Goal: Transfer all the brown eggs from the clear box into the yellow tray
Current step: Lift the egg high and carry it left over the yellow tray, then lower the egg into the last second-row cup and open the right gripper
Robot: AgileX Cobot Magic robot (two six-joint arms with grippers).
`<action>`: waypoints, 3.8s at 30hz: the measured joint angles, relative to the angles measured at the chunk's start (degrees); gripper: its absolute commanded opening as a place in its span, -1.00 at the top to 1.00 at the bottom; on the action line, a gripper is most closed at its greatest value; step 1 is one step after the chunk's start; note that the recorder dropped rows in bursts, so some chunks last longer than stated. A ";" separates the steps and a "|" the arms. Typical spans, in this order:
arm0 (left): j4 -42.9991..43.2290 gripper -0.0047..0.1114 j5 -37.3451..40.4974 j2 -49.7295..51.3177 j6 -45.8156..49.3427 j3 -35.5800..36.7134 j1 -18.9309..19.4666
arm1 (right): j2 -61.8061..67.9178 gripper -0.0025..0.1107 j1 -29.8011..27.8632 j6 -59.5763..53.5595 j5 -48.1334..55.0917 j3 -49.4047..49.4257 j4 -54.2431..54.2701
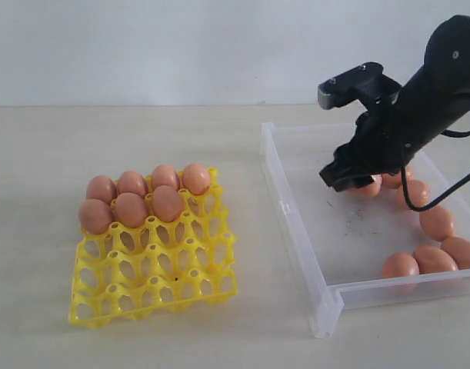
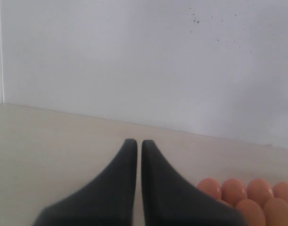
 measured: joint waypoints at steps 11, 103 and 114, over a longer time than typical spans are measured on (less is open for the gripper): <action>0.00 0.85 0.00 0.00 0.00 0.00 0.00 | -0.17 0.96 3.34 -44.19 -6.61 1.61 51.05; 0.00 0.85 0.00 0.00 0.00 0.00 0.00 | -7.60 0.96 12.88 17.10 -17.57 -1.26 -11.63; 0.00 0.85 0.00 0.00 0.00 0.00 0.00 | -7.60 0.96 12.77 34.76 -38.94 3.81 -29.66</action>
